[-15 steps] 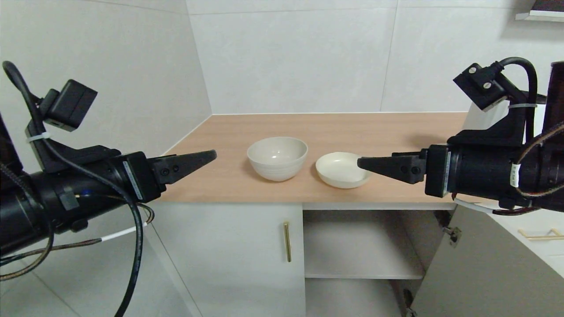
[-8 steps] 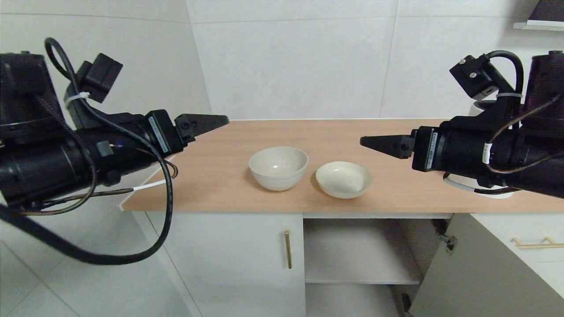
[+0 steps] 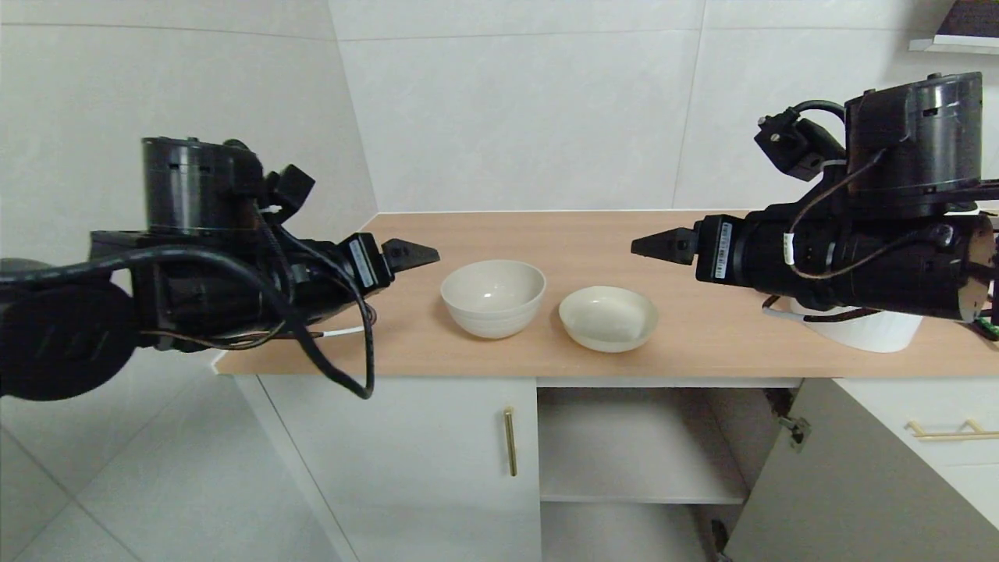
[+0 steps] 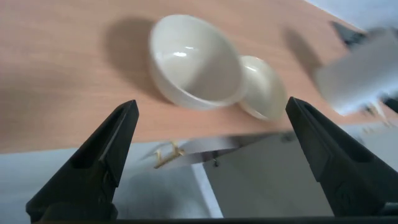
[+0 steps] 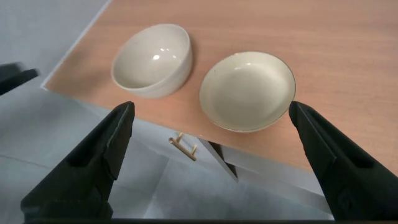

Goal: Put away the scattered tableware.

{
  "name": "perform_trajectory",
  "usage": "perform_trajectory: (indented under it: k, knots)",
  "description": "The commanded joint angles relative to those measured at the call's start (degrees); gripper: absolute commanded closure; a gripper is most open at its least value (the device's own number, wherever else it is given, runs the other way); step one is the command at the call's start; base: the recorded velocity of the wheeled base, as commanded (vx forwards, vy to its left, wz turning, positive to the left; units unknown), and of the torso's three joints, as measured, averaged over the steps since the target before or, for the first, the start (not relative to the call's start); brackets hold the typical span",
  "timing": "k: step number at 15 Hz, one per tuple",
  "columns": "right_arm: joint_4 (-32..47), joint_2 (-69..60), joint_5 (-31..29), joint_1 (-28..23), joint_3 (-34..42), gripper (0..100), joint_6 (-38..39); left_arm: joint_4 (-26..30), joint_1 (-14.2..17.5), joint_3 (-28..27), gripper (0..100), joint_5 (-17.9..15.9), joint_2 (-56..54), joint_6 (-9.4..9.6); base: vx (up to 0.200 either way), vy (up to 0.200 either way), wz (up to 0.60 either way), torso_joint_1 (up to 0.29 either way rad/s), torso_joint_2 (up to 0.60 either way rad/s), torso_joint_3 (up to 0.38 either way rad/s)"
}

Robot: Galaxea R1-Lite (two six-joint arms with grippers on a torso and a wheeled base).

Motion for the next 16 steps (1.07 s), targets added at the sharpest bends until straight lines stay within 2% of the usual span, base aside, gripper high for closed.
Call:
perform_trajectory:
  k: [1, 2, 12, 13, 16]
  knots:
    - [0.0, 1.0, 0.0, 0.0, -0.1, 0, 0.0, -0.4, -1.1, -3.2, 0, 1.6, 8.2, -2.23, 0.0, 0.0, 0.0, 0.0, 0.0, 0.0]
    - [0.0, 1.1, 0.0, 0.0, -0.1, 0, 0.0, -0.8, -1.5, -3.5, 0, 1.7, 9.7, -3.19, 0.0, 0.0, 0.0, 0.0, 0.0, 0.0]
    - [0.1, 1.2, 0.1, 0.0, 0.1, 0, 0.0, -4.5, -2.6, -4.0, 0, 1.7, 15.5, -3.19, 0.0, 0.0, 0.0, 0.0, 0.0, 0.0]
    - [0.1, 1.4, 0.1, 0.0, 0.1, 0, 0.0, -4.9, -2.6, -4.6, 100, 1.8, 16.3, -3.19, 0.0, 0.0, 0.0, 0.0, 0.0, 0.0]
    - [0.1, 1.6, 0.1, 0.0, 0.1, 0, 0.0, -4.9, -2.6, -5.8, 100, 2.0, 17.1, -3.28, 0.0, 0.0, 0.0, 0.0, 0.0, 0.0]
